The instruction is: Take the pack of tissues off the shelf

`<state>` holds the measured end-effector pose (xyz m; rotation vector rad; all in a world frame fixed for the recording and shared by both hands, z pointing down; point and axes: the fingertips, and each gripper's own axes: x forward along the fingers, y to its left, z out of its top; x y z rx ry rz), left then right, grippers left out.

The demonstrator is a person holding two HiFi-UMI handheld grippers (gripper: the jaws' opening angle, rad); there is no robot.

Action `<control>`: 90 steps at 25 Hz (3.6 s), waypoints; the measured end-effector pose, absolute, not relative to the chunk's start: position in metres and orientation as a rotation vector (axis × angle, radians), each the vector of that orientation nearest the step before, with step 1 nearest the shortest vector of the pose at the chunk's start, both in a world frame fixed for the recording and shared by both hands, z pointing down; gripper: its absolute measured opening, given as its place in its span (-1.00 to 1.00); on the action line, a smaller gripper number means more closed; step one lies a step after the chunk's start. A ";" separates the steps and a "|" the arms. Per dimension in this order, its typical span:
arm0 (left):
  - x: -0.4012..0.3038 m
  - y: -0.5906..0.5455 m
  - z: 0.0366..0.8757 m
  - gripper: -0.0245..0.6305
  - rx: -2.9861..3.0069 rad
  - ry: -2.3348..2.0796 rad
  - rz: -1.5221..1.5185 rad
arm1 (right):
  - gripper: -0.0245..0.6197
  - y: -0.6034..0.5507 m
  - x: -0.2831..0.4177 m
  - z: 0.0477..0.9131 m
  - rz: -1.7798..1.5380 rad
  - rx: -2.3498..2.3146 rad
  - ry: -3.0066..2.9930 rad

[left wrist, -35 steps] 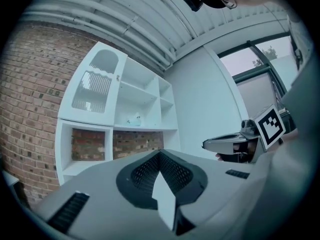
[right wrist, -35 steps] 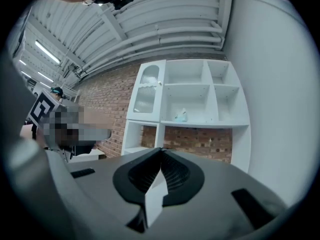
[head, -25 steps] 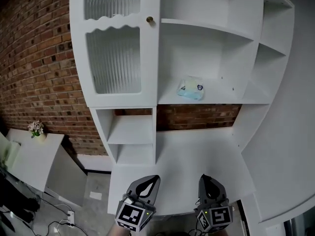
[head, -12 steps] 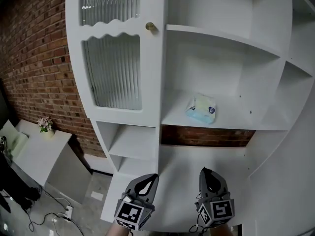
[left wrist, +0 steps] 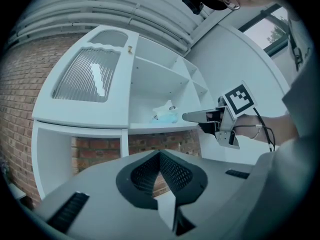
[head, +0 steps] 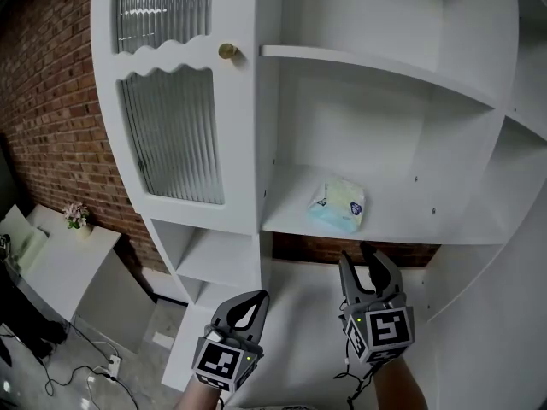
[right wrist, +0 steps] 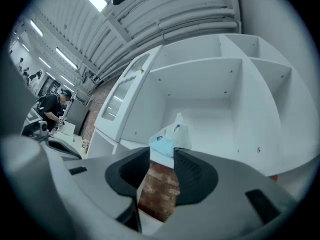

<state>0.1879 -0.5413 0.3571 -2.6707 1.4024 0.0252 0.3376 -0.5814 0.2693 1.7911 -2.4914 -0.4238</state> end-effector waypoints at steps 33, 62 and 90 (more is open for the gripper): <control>0.158 -0.513 0.366 -0.88 -2.659 1.439 0.000 | -0.86 -0.554 0.331 0.237 -0.598 1.948 -2.403; 0.092 -0.438 0.427 -0.88 -2.810 1.332 -0.047 | -0.88 -0.410 0.271 0.421 -0.194 1.999 -2.324; 0.072 -0.431 0.433 -0.88 -2.798 1.349 -0.062 | -0.88 -0.403 0.231 0.429 -0.181 1.906 -2.387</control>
